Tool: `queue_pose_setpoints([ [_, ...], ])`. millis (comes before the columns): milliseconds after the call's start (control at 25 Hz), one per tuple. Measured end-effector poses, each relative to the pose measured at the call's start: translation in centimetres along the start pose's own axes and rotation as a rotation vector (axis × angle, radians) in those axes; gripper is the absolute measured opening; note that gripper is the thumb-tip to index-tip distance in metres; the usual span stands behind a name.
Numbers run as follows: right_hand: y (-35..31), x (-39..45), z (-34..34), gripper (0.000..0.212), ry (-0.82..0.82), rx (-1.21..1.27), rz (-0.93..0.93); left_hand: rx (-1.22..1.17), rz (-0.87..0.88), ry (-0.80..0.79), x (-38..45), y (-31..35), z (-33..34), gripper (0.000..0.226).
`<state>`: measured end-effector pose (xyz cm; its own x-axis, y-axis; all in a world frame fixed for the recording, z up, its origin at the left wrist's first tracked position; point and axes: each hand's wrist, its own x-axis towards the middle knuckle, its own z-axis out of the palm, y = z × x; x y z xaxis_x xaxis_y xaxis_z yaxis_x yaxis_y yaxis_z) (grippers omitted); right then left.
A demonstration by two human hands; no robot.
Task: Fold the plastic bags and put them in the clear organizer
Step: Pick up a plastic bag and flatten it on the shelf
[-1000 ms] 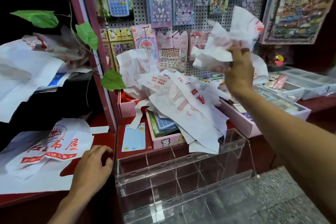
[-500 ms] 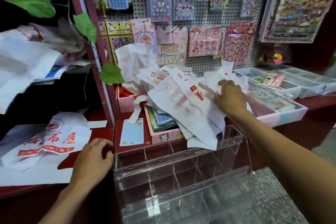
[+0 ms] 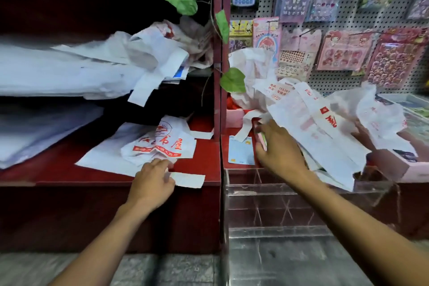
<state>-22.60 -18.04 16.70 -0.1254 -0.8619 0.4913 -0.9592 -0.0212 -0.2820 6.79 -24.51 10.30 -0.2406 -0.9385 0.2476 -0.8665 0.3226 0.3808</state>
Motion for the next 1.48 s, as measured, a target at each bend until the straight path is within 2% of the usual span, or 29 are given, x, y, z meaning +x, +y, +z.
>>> queue_pose_setpoints([
  [120, -4.9, -0.1, 3.8, 0.034, -0.14, 0.079, -0.073, 0.128, 0.016, -0.136, -1.2, -3.3, -0.6, 0.053],
  [240, -9.7, 0.9, 8.4, 0.049, -0.333, 0.122, -0.137, 0.198, 0.101, -0.18, -1.8, -4.7, -0.6, 0.068],
  [400, -14.9, 4.1, 13.9, 0.08, -0.369, 0.174, -0.099, 0.184, 0.218, -0.126, -2.0, -4.8, -0.1, 0.067],
  [520, -17.0, 6.3, 16.9, 0.093, -0.422, 0.082, -0.093, 0.101, 0.298, -0.096, -1.6, -4.3, 0.1, 0.061],
  [600, -16.8, 7.1, 18.3, 0.085, -0.46, -0.009, -0.066, 0.105, 0.322, -0.091, -0.8, -4.0, 0.4, 0.057],
  [680, -16.1, 7.3, 18.6, 0.057, -0.446, 0.002, -0.073, 0.096, 0.332, -0.102, -0.3, -3.9, 0.7, 0.058],
  [760, -14.9, 6.8, 16.8, 0.036, -0.385, 0.248, -0.1, 0.089, 0.317, -0.095, 0.1, -3.8, 0.8, 0.06],
  [880, -11.8, 6.0, 11.6, 0.023, -0.169, 0.566, -0.092, 0.137, 0.266, -0.099, 0.7, -3.1, 1.2, 0.06],
  [1040, -5.6, 5.8, 3.0, 0.022, 0.155, 0.933, 0.158, 0.163, 0.198, -0.146, 0.8, -0.4, 2.4, 0.068],
  [1200, 1.3, 7.3, -4.8, 0.038, 0.689, 0.997, 0.388, 0.143, 0.172, -0.174, 0.8, 1.9, 3.3, 0.073],
  [1280, 5.0, 8.9, -7.4, 0.043, 0.811, 0.909, 0.405, 0.139, 0.173, -0.177, 0.8, 2.7, 3.6, 0.074],
  [1320, 6.6, 9.9, -8.5, 0.046, 0.812, 0.8, 0.409, 0.138, 0.176, -0.182, 0.8, 3.0, 3.7, 0.074],
  [1360, 8.4, 10.7, -9.2, 0.052, 0.737, 0.701, 0.408, 0.138, 0.18, -0.185, 0.7, 3.2, 3.9, 0.074],
  [1480, 12.1, 12.1, -10.0, 0.085, 0.266, 0.588, 0.469, 0.125, 0.206, -0.158, 0.9, 3.5, 3.9, 0.075],
])
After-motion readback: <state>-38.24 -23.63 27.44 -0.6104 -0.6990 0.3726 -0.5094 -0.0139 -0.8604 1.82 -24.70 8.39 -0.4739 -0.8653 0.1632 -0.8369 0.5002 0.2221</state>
